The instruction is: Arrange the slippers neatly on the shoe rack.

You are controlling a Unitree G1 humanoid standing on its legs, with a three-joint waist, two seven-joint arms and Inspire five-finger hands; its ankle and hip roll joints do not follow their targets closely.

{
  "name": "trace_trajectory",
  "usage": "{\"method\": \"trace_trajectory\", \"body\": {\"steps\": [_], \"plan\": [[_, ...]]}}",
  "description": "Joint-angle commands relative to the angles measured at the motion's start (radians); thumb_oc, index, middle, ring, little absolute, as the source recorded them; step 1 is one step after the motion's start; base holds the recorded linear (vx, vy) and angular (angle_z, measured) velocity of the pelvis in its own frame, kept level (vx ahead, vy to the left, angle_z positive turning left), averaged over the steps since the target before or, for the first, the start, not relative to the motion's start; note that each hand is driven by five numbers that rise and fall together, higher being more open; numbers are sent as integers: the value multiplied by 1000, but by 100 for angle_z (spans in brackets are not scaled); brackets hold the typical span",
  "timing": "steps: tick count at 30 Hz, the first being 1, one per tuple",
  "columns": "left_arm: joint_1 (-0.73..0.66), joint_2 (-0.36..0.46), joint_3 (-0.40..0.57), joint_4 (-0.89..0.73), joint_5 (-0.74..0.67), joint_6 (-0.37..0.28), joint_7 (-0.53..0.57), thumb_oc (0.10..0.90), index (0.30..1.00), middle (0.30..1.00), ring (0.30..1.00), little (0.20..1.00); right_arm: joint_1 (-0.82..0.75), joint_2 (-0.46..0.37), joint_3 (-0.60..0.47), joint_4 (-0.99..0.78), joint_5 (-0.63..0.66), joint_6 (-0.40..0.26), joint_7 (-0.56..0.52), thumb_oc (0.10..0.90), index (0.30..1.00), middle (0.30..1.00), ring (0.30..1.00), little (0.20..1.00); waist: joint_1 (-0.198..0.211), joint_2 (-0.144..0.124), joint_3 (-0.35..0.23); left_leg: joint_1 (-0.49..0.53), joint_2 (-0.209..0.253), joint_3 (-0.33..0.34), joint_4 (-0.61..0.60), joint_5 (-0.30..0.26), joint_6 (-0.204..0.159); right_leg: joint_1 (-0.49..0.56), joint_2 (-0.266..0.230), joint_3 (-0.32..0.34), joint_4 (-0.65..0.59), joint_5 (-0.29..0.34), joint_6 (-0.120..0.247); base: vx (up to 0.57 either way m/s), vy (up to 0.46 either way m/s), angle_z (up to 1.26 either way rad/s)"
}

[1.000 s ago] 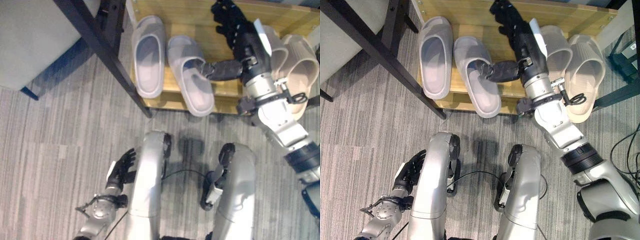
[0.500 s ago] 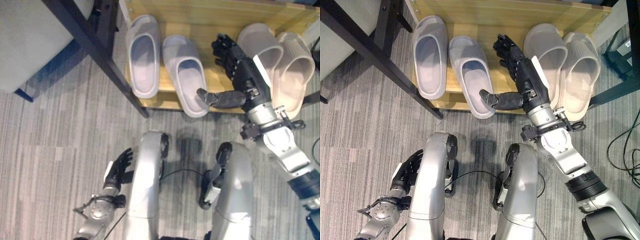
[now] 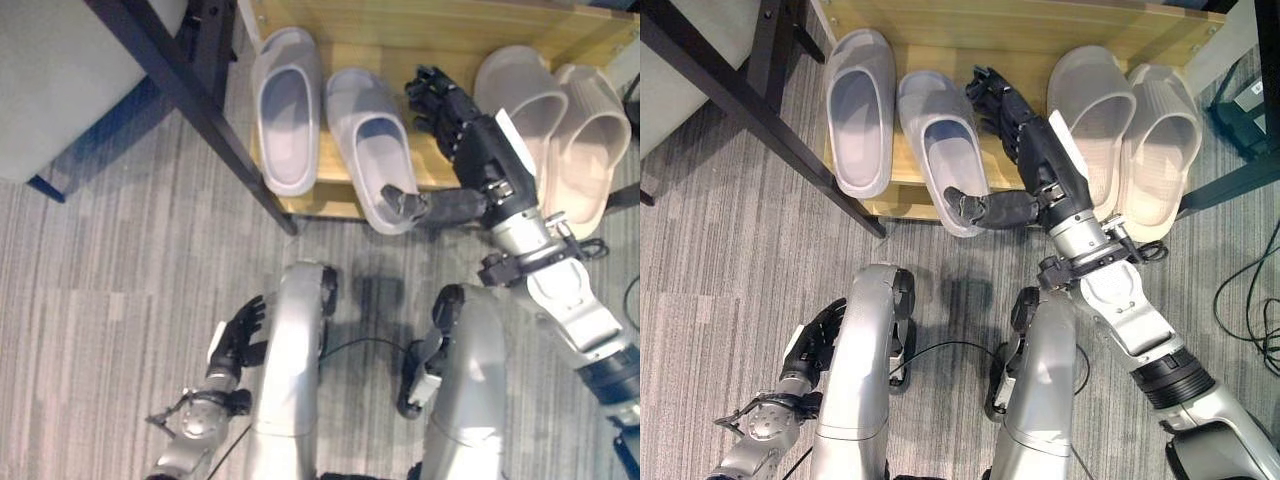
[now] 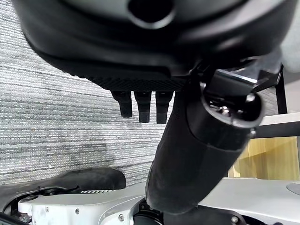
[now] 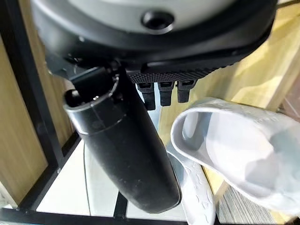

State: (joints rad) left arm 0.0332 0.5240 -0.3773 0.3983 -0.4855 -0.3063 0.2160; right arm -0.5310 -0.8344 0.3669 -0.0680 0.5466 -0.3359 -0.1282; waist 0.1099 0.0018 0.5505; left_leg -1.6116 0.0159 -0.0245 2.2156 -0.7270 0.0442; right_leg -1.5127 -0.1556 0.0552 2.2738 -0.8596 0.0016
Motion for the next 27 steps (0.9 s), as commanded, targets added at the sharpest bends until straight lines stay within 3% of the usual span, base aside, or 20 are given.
{"method": "trace_trajectory", "body": {"steps": [1,4,10,27], "plan": [[-2,-71,-44,-26,45,-66,4,800,900,900,900,900,-79,-50,-109,-177,-28,-137,-21,800,900,900,900,900,22,-30,-31,42,-15,-87,-5,-75,4,-37,-17,61,20,109,-88,0,0,0],[3,-72,-40,-28,47,-64,1,800,900,900,900,900,-67,-57,-96,-244,5,-139,28,800,900,900,900,900,21,-33,-31,42,-15,-85,-4,-76,4,-38,-17,62,19,111,-87,0,0,0],[10,-69,-36,-45,79,-76,2,800,900,900,900,900,-64,-154,-46,-305,3,-123,105,800,900,900,900,900,27,-36,-31,42,-19,-93,-4,-72,-1,-37,-21,63,13,118,-80,0,0,0],[3,-75,-40,-32,77,-76,-10,800,900,900,900,900,9,-175,-40,-214,11,-87,117,800,900,900,900,900,18,-48,-31,42,-9,-86,-12,-75,-2,-46,-21,70,12,118,-86,0,0,0]]}}
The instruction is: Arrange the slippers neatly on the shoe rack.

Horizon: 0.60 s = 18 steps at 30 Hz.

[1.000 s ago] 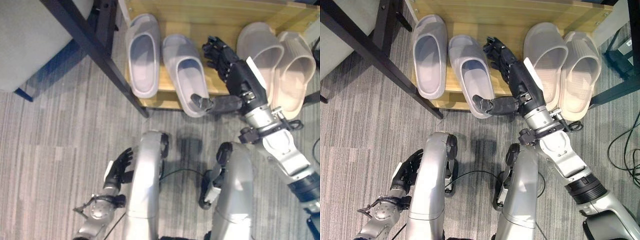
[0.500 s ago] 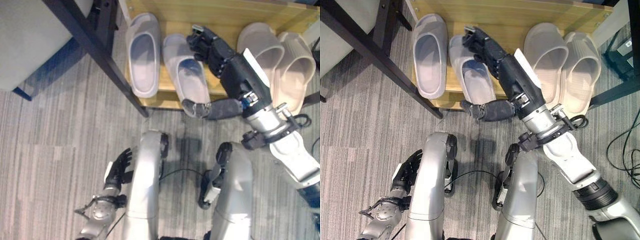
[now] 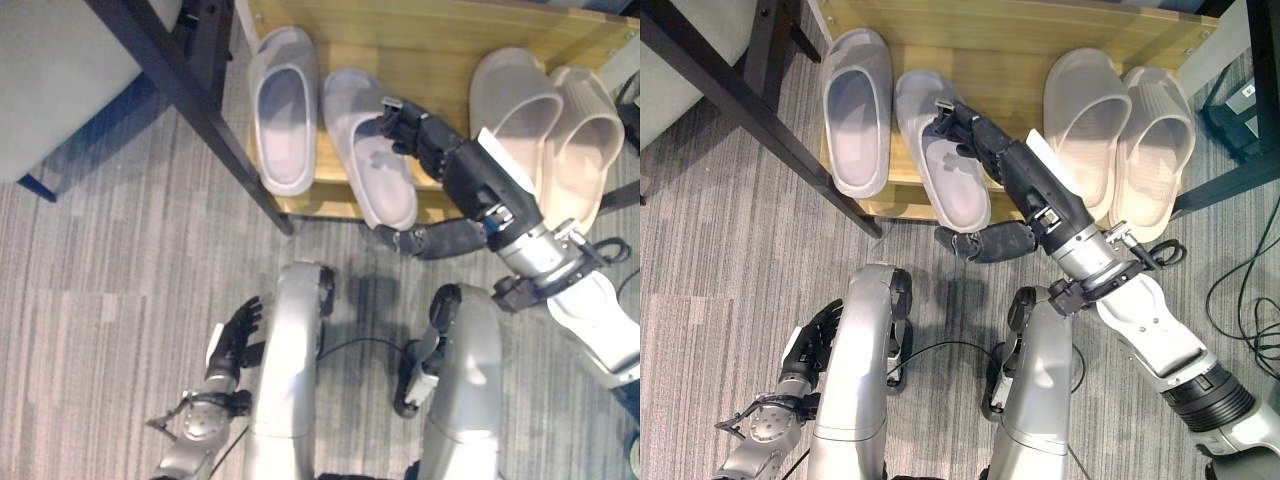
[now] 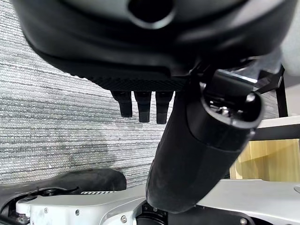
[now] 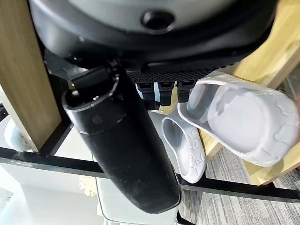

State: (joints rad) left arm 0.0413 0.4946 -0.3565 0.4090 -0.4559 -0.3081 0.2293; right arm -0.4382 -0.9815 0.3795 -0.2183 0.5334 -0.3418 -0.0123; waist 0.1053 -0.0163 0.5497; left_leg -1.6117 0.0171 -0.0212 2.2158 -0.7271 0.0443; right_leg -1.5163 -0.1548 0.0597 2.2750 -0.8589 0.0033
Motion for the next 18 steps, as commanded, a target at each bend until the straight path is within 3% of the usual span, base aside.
{"method": "trace_trajectory", "body": {"steps": [1,18], "plan": [[-7,-44,-60,-44,49,-73,-23,800,900,900,900,900,-83,-25,-50,-46,27,-78,1,800,900,900,900,900,24,-29,-30,42,-11,-90,-13,-74,-3,-42,-21,66,10,118,-88,0,0,0],[-22,-13,-61,-26,73,-70,-7,800,900,900,900,900,-198,77,47,143,31,-30,-29,800,900,900,900,900,42,-14,-30,42,-19,-91,-20,-72,2,-40,-19,61,2,120,-90,0,0,0]]}}
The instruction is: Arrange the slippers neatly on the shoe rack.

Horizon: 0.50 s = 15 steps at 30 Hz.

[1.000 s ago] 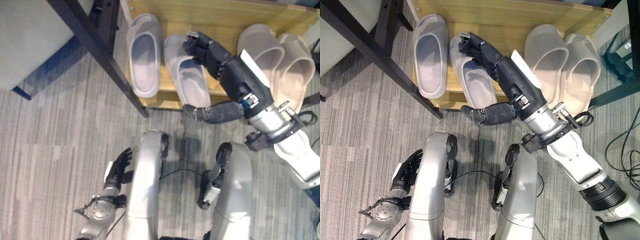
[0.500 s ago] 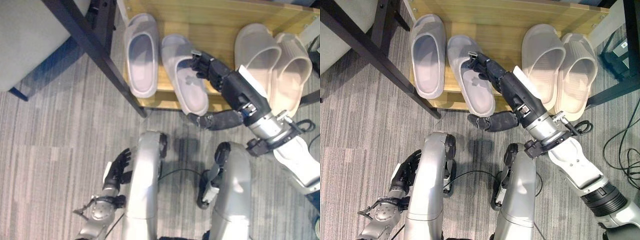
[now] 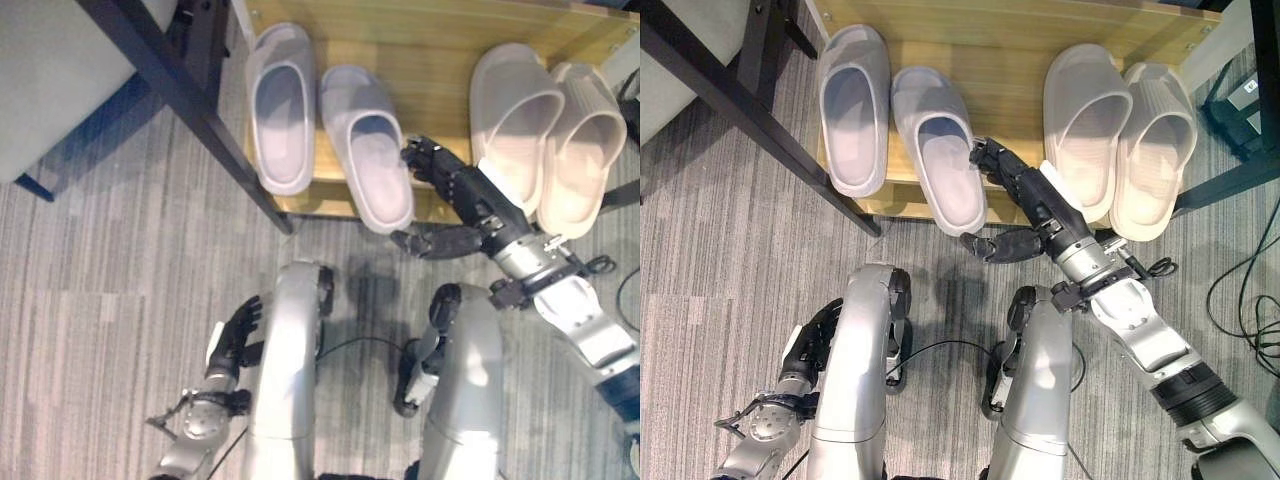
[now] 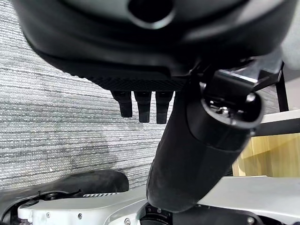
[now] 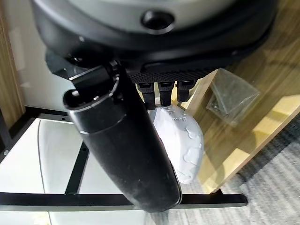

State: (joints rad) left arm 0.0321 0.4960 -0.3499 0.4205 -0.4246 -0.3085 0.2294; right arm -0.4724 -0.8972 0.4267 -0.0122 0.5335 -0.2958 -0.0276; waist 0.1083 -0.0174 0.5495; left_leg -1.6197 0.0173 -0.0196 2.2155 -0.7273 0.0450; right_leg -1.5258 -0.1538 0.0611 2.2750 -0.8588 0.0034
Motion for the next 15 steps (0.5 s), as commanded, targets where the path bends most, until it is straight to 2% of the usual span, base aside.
{"method": "trace_trajectory", "body": {"steps": [1,15], "plan": [[-13,-15,-67,-37,42,-69,-7,800,900,900,900,900,-165,-6,2,-62,31,-76,-13,800,900,900,900,900,38,-13,-30,50,-19,-93,-20,-72,1,-31,-20,59,1,120,-90,0,0,0],[-15,6,-79,-18,48,-74,11,800,900,900,900,900,-288,113,30,98,52,-78,-93,800,900,900,900,900,57,2,-30,50,-21,-95,-20,-71,4,-22,-21,54,-5,126,-92,0,0,0]]}}
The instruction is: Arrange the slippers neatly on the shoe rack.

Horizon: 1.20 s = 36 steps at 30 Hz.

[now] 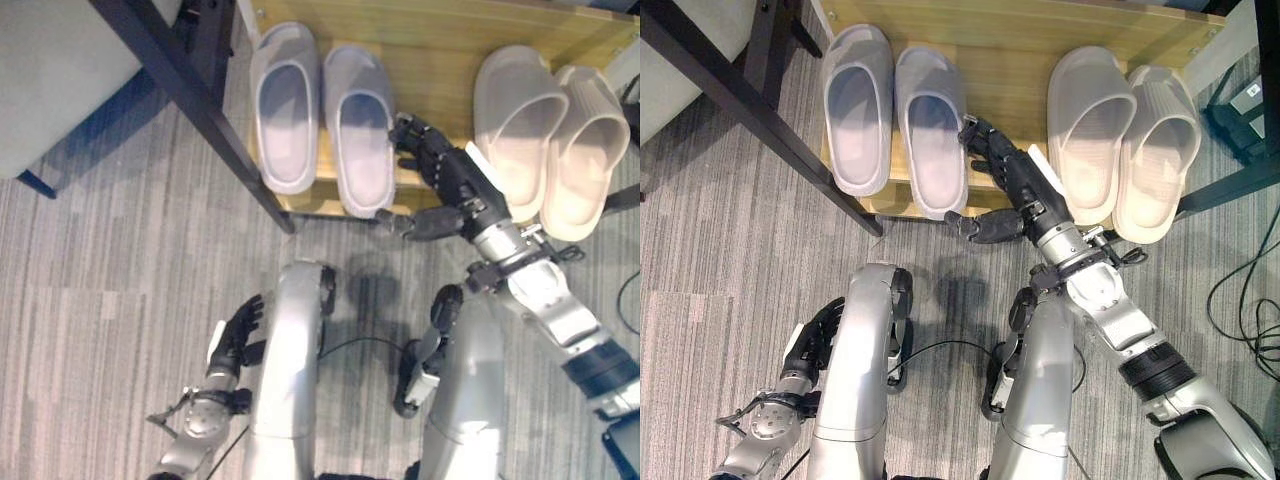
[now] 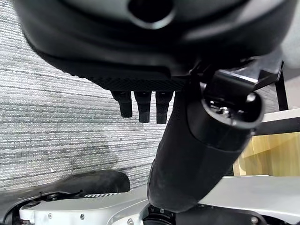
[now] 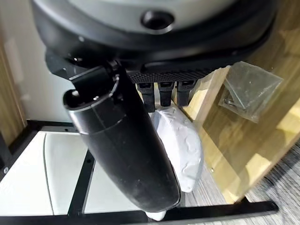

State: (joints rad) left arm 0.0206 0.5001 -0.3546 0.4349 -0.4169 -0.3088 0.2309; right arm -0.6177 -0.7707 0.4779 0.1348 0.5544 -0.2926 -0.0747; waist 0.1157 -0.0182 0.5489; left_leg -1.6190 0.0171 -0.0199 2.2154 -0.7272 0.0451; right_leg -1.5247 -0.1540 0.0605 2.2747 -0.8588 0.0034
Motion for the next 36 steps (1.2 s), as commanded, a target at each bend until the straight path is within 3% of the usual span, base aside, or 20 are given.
{"method": "trace_trajectory", "body": {"steps": [1,5,14,36], "plan": [[-4,1,-74,-33,40,-73,9,800,900,900,900,900,-143,-14,-21,-49,31,-82,-46,800,900,900,900,900,49,3,-29,49,-21,-95,-20,-72,3,-23,-21,54,-5,126,-92,0,0,0],[-12,7,-87,-25,40,-71,11,800,900,900,900,900,-193,47,-9,18,88,-88,-56,800,900,900,900,900,57,11,-29,49,-21,-91,-21,-68,3,-24,-21,53,-5,126,-94,0,0,0],[-24,14,-107,-10,51,-66,11,800,900,900,900,900,-271,108,50,50,85,-71,-59,800,900,900,900,900,63,15,-29,49,-25,-91,-16,-67,3,-22,-22,53,-1,126,-95,0,0,0],[-39,11,-111,5,60,-61,15,800,900,900,900,900,-289,177,128,-39,174,-58,20,800,900,900,900,900,70,9,-29,49,-23,-96,-13,-63,-2,-19,-20,47,1,131,-94,0,0,0]]}}
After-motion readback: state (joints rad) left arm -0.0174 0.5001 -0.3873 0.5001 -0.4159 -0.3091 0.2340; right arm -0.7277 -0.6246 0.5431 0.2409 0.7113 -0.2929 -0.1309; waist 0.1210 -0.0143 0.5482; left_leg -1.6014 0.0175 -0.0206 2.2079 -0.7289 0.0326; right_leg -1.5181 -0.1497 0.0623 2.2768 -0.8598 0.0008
